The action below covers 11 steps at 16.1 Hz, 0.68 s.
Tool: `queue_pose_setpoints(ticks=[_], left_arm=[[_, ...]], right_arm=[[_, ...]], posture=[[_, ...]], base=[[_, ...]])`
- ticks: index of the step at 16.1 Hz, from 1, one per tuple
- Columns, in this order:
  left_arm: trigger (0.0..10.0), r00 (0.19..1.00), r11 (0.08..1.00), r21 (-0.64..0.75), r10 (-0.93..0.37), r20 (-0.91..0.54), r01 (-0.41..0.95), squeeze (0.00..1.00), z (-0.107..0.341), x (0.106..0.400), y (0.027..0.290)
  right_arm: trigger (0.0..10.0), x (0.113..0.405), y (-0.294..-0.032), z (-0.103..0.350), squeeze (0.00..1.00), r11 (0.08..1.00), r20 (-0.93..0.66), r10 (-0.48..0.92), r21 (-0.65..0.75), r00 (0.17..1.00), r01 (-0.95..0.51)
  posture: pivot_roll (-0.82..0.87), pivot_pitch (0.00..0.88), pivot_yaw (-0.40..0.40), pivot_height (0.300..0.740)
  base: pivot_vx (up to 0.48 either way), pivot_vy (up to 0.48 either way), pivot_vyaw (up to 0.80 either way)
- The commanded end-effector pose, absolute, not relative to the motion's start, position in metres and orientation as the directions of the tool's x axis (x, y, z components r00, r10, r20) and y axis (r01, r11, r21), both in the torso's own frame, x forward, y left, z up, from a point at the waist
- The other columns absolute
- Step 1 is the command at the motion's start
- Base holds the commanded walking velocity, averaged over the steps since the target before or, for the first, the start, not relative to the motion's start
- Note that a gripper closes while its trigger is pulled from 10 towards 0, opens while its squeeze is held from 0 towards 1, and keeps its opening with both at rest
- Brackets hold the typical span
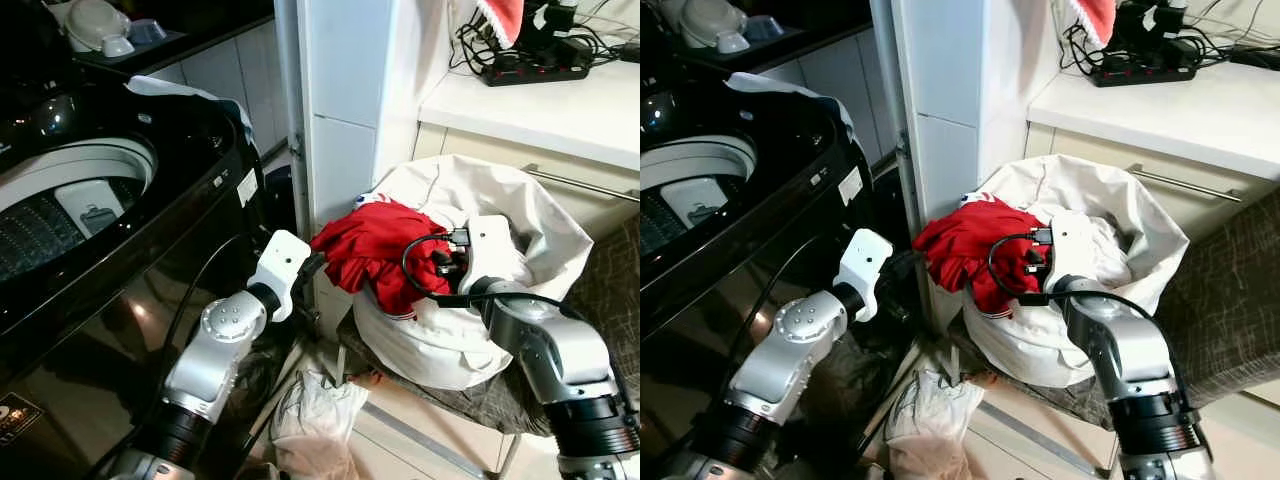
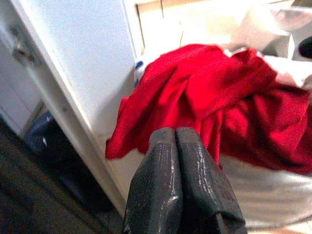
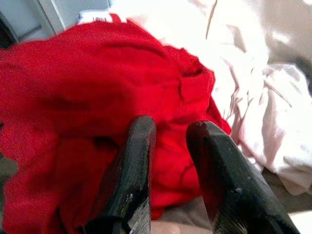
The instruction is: Clothes washing
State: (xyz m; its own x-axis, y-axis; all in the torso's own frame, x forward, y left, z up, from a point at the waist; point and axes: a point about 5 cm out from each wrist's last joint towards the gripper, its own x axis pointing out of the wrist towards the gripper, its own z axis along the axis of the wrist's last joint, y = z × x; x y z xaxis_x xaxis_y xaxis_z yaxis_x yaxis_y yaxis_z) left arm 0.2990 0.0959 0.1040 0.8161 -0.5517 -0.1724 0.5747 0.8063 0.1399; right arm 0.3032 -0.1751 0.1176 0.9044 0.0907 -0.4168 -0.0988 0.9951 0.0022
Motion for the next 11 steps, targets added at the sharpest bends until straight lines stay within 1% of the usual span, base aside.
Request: queue_pose_setpoints(ticks=[1,4,5,7,9,11], left_arm=[[10.0,0.842,0.828,0.157,-0.521,-0.145,0.539,0.00,0.109,0.302,0.102],[10.0,0.863,0.850,0.150,-0.497,-0.091,0.506,0.00,0.122,0.309,0.106],[10.0,0.862,0.848,0.158,-0.500,-0.080,0.506,0.00,0.124,0.309,0.108],[10.0,0.860,0.844,0.174,-0.508,-0.051,0.508,0.00,0.130,0.309,0.112],[10.0,0.847,0.841,0.153,-0.530,0.039,0.519,0.00,0.142,0.307,0.111],[10.0,0.827,0.823,0.149,-0.560,0.048,0.549,0.00,0.145,0.304,0.111]], right_arm=[[10.0,0.304,-0.174,0.118,0.00,0.994,-0.397,0.097,-0.003,0.913,-0.107],[10.0,0.313,-0.175,0.127,0.00,0.994,-0.343,0.101,0.000,0.934,-0.108],[10.0,0.314,-0.175,0.126,1.00,0.993,-0.341,0.113,0.023,0.933,-0.112],[10.0,0.316,-0.176,0.126,1.00,0.991,-0.334,0.131,0.052,0.933,-0.121],[10.0,0.327,-0.182,0.128,1.00,0.992,-0.324,0.127,0.067,0.937,-0.112],[10.0,0.336,-0.186,0.131,1.00,0.992,-0.306,0.124,0.074,0.944,-0.106]], posture=[[-0.04,0.000,0.072,0.740],[-0.02,0.000,0.069,0.740],[-0.01,0.000,0.071,0.740],[0.00,0.000,0.071,0.740],[0.01,0.000,0.055,0.740],[0.04,0.000,0.044,0.740]], base=[[0.000,0.000,0.00],[0.000,0.000,0.00],[0.000,0.000,0.00],[0.000,0.000,0.00],[0.000,0.000,0.00],[0.000,0.000,0.00]])
